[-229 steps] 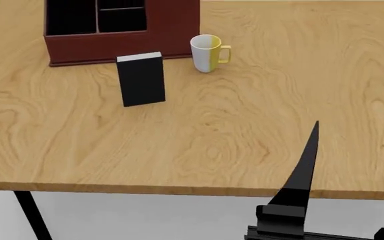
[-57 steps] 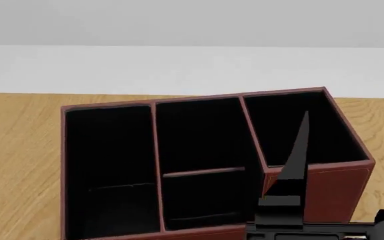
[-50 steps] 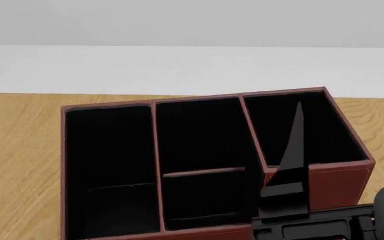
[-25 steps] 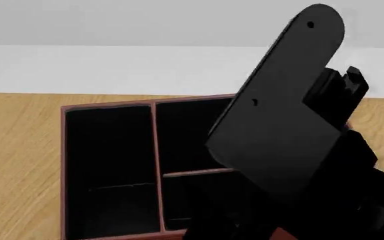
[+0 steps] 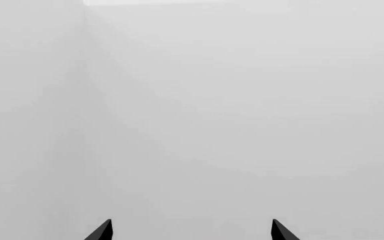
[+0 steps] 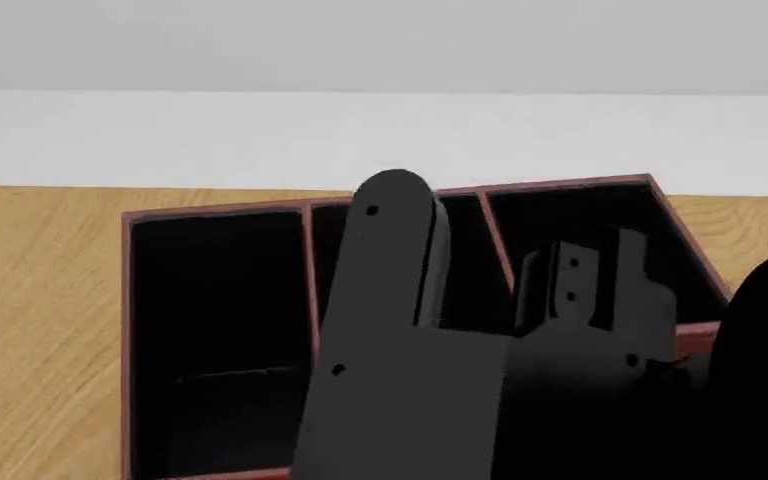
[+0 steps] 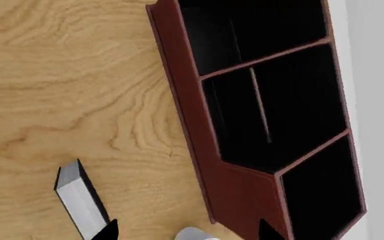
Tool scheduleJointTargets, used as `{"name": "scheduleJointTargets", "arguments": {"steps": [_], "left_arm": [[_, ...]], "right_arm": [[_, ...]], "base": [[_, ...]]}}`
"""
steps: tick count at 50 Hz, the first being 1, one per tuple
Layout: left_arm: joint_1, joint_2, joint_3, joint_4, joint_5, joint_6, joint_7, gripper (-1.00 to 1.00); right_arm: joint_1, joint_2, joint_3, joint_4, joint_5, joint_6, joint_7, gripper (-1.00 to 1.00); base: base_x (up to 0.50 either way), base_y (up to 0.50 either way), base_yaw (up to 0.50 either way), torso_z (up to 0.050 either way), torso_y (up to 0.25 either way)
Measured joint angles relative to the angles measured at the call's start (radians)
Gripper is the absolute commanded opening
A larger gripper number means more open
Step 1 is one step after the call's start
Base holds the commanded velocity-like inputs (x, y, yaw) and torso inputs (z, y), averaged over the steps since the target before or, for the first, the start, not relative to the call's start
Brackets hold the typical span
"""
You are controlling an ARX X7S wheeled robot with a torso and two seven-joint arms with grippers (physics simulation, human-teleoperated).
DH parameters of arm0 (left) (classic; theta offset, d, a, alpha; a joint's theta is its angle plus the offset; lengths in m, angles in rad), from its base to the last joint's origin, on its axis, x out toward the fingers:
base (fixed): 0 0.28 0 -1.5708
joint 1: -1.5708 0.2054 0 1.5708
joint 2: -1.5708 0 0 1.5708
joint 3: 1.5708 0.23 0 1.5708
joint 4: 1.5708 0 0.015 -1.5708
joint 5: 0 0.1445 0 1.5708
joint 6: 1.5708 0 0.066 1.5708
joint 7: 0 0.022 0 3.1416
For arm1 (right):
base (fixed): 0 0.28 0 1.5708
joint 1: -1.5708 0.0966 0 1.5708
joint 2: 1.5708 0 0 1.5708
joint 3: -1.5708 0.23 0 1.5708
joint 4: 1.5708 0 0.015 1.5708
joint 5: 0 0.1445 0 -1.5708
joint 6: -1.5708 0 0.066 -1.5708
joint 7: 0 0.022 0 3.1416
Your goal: Pick up the book and place it in the front compartment of the caddy.
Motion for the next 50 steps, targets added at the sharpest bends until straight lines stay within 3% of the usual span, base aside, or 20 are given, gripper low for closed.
{"name": "scheduleJointTargets", "arguments": {"steps": [16, 26, 50], "left_arm": [[0.008, 0.004, -0.004, 0.003, 0.019, 0.005, -0.008, 1.00], [0.038, 0.002, -0.020, 0.004, 0.033, 0.007, -0.008, 1.00], [0.110, 0.005, -0.066, -0.008, 0.053, 0.013, 0.002, 1.00]], "right_arm": [[0.003, -0.079, -0.012, -0.051, 0.267, 0.086, 0.141, 1.00], [-0.018, -0.111, -0.021, -0.080, 0.316, 0.085, 0.159, 1.00], [-0.280, -0.168, -0.129, -0.192, 0.004, 0.066, 0.102, 1.00]], "base": [[0.00, 0.00, 0.00, 0.000, 0.000], [0.00, 0.00, 0.00, 0.000, 0.000], [0.00, 0.00, 0.00, 0.000, 0.000]]}}
